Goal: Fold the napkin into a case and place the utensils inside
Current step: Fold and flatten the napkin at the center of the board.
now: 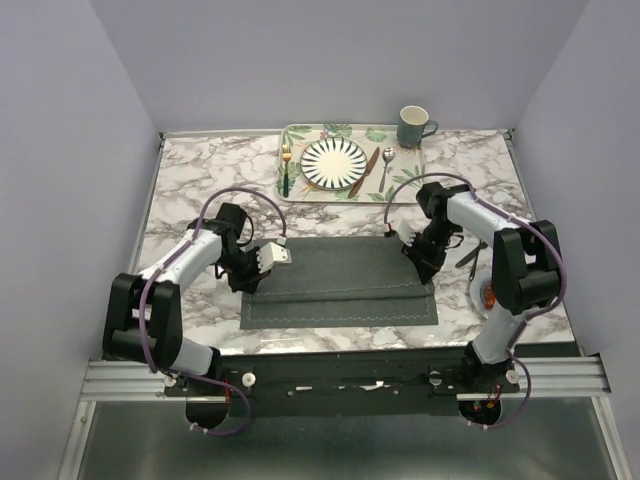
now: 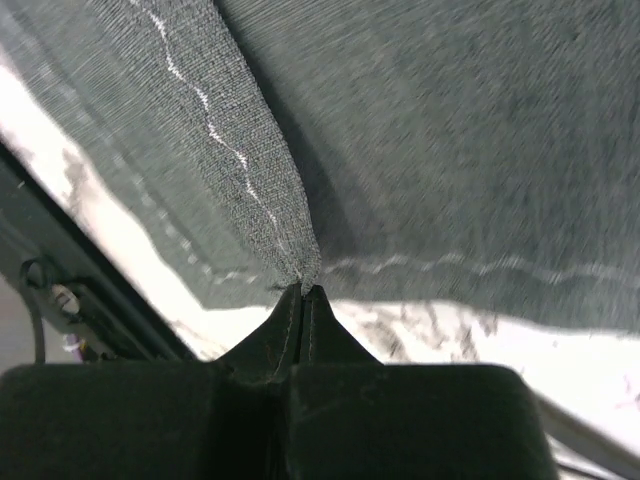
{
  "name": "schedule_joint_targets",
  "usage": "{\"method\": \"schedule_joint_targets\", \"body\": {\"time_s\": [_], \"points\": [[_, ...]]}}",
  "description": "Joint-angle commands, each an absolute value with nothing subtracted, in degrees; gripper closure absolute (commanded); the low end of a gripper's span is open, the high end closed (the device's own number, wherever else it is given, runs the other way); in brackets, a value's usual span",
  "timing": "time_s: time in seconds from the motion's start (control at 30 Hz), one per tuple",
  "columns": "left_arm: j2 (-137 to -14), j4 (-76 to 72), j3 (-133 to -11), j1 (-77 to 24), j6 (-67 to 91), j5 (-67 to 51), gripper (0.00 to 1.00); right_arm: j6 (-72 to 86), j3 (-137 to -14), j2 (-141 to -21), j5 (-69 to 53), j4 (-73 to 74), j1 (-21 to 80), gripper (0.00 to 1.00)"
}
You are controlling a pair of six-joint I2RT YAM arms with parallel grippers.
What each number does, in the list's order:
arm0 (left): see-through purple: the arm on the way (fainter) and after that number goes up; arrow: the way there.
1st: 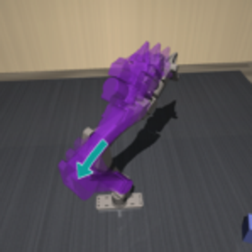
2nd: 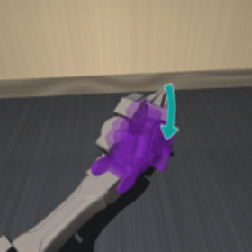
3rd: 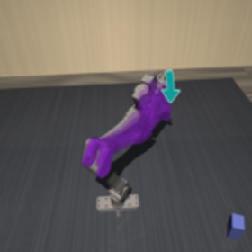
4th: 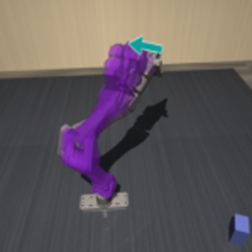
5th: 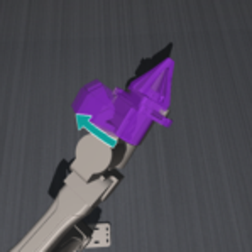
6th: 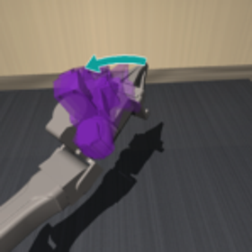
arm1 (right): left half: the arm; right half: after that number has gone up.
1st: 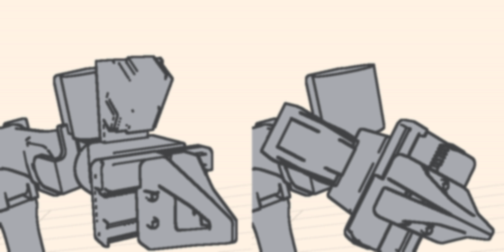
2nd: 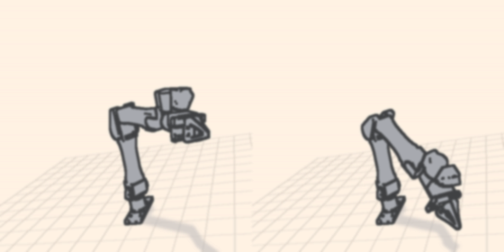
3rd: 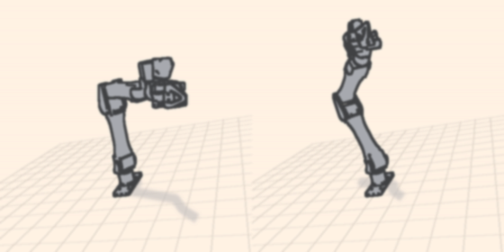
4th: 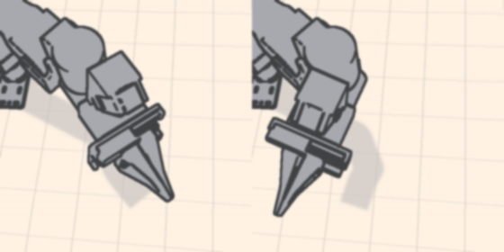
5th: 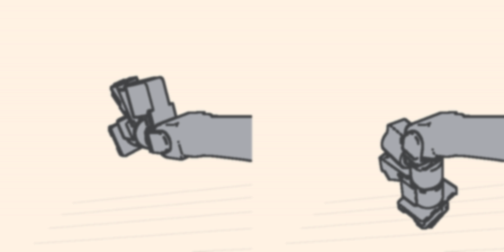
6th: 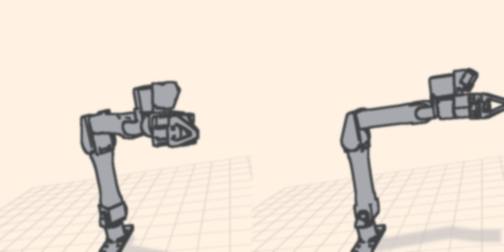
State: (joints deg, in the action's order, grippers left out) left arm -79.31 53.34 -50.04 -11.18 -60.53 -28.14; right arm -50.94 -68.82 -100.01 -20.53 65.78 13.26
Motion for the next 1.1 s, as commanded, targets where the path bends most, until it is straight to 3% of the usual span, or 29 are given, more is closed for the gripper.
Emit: {"method": "schedule_joint_targets", "body": {"time_s": [0.0,0.17,0.23,0.27,0.3,0.4,0.77,0.93,1.07], "points": [[-86.12,49.67,-51.32,-12.13,-55.29,-24.96,1.0,-47.46,-69.96,-105.55,-17.32,58.89,14.06,0.99],[-86.49,49.3,-52.21,-12.13,-56.33,-25.75,1.0,-48.6,-71.45,-106.0,-17.31,59.49,14.06,0.99],[-83.69,50.88,-51.51,-12.13,-59.14,-26.63,0.98,-49.91,-71.28,-103.63,-18.8,61.25,14.06,0.91],[-82.54,51.24,-51.16,-12.13,-60.37,-26.98,0.89,-50.36,-70.67,-102.75,-19.24,61.78,14.06,0.86],[-81.31,51.94,-50.63,-12.13,-62.21,-27.24,0.84,-50.88,-70.23,-100.92,-20.21,62.31,14.06,0.79],[-76.39,53.78,-48.52,-12.22,-65.82,-29.0,0.75,-52.82,-67.77,-98.27,-21.97,63.81,14.24,0.7],[-61.1,55.28,-35.6,-20.12,-75.23,-24.18,0.72,-62.84,-49.76,-87.63,-13.81,57.13,22.67,0.66],[-53.72,55.46,-30.86,-20.65,-77.6,-20.05,0.68,-66.62,-44.57,-83.06,-9.67,55.55,23.2,0.58],[-49.75,54.93,-30.06,-20.57,-75.42,-18.29,0.54,-64.52,-45.78,-81.74,-10.02,57.74,23.12,0.4]]}}
